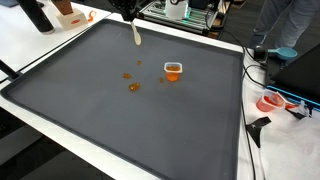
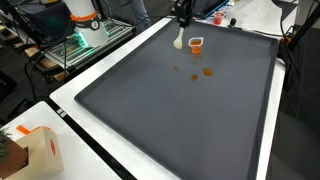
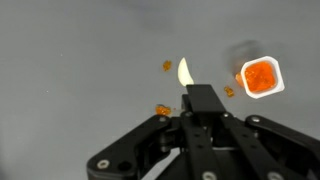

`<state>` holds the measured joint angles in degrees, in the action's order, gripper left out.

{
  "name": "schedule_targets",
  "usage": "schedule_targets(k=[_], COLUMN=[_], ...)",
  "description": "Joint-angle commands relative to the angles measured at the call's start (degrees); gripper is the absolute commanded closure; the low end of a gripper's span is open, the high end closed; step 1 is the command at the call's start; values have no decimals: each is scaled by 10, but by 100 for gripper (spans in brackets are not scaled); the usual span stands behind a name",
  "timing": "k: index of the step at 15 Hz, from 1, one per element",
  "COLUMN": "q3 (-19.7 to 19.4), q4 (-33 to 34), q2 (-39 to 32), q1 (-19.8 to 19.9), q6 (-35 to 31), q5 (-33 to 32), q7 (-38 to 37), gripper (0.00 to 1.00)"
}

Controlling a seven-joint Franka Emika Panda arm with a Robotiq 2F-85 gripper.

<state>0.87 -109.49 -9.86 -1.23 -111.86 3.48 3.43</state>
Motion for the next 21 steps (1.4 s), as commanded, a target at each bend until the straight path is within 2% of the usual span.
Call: schedule_targets(k=[1, 8, 15, 21], q3=[7, 30, 33, 25], q4=[5, 68, 138, 187], q2=[3, -40, -114, -187], q1=[-17, -76, -144, -189], q6=[-1, 39, 101, 133], q5=[-37, -175, -325, -406], q7=[-51, -155, -245, -304], gripper=[97, 97, 97, 97])
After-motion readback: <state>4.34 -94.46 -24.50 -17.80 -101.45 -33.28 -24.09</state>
